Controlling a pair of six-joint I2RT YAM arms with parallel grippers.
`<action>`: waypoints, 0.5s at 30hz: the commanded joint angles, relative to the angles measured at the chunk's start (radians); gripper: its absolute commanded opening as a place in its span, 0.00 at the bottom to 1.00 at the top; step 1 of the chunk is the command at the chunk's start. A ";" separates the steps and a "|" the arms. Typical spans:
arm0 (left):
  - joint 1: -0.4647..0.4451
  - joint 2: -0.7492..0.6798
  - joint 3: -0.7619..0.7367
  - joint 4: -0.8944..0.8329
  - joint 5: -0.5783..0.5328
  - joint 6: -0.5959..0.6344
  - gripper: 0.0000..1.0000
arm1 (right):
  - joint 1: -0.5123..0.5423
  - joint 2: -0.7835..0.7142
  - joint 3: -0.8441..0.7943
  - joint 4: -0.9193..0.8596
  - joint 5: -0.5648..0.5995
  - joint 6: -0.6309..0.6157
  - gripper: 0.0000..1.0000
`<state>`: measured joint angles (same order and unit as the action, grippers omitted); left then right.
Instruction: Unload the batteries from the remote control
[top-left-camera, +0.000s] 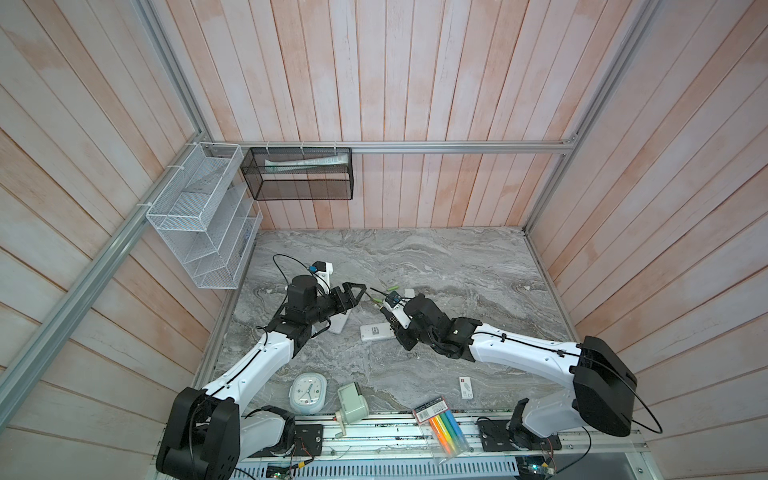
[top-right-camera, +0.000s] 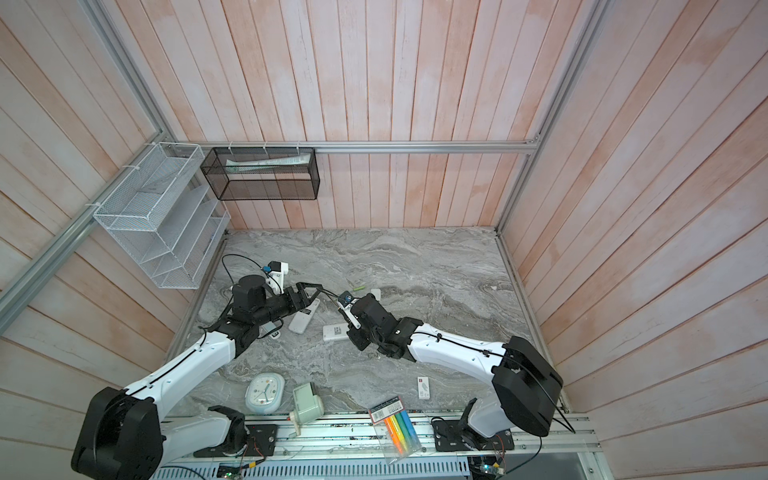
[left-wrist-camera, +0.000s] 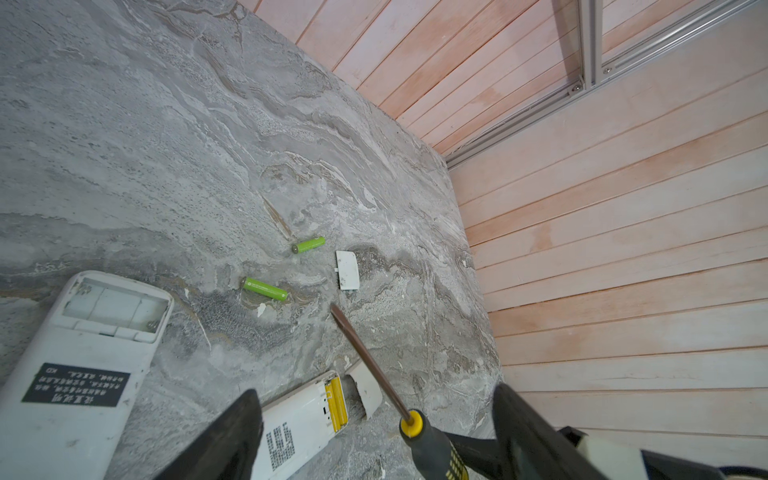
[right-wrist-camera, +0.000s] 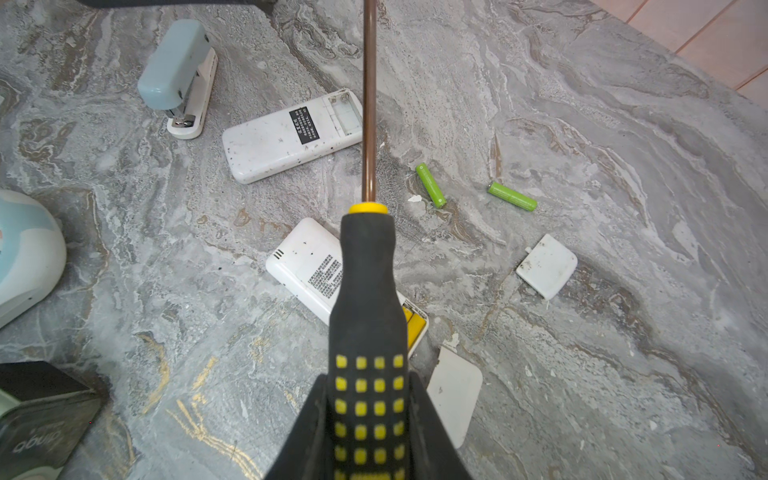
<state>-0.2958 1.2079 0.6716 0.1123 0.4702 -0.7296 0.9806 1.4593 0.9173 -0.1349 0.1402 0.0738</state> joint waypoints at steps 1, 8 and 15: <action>-0.008 0.007 0.032 0.016 0.000 -0.021 0.87 | 0.007 -0.010 0.015 0.024 0.013 -0.010 0.00; -0.025 0.051 0.036 0.049 -0.010 -0.050 0.80 | 0.019 0.015 0.033 0.017 0.023 -0.022 0.00; -0.053 0.121 0.041 0.107 -0.018 -0.083 0.64 | 0.034 0.030 0.053 0.040 0.033 -0.026 0.00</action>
<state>-0.3382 1.3132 0.6865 0.1570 0.4629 -0.7967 1.0058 1.4761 0.9272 -0.1261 0.1528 0.0578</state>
